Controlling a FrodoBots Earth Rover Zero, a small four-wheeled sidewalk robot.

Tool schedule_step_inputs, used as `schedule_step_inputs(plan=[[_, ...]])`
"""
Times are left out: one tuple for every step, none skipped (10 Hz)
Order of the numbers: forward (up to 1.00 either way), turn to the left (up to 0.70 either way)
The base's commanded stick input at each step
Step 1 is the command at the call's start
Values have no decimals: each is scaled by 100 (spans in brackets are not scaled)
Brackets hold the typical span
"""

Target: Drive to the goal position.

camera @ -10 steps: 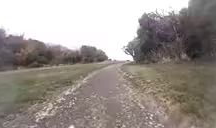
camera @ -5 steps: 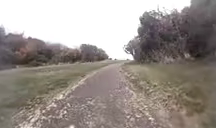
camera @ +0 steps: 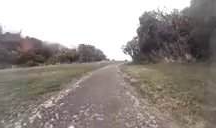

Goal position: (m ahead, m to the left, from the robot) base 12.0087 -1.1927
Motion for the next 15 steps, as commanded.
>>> schedule_step_inputs(plan=[[60,0],[60,0],[60,-8],[60,-15],[60,-15],[60,-15],[60,-12],[60,-3],[60,-1],[60,0],[60,0],[60,0],[60,-1],[60,-6],[60,-11]])
